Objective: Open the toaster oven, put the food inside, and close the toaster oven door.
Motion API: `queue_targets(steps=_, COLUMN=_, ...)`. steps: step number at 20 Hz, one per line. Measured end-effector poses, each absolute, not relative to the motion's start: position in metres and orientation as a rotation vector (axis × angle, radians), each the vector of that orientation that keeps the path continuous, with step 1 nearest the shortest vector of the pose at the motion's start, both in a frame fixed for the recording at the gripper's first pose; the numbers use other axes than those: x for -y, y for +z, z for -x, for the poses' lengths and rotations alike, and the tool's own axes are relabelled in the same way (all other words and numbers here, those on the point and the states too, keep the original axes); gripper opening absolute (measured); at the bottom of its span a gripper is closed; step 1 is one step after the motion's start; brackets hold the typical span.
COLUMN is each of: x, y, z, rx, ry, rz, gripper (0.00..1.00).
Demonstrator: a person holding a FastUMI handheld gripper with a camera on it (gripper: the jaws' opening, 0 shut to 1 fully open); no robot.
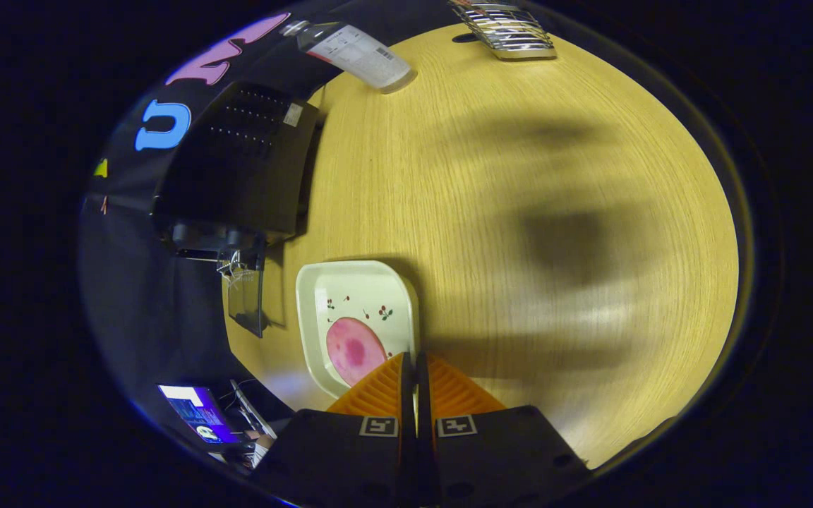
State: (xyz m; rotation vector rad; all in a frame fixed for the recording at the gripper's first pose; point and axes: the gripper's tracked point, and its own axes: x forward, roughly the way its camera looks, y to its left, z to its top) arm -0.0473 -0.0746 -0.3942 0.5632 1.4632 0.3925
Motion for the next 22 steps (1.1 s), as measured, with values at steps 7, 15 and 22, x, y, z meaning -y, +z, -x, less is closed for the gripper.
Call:
queue_targets(steps=7, x=0.042, y=-0.345, z=0.052, rx=-1.408, ry=0.424, rz=-0.617, gripper=0.05)
queue_targets(steps=15, x=-0.030, y=-0.289, z=0.076, rx=-1.358, ry=0.323, rz=-0.717, gripper=0.05)
queue_targets(steps=22, x=-0.124, y=-0.277, z=0.074, rx=-1.299, ry=0.202, rz=-0.834, gripper=0.05)
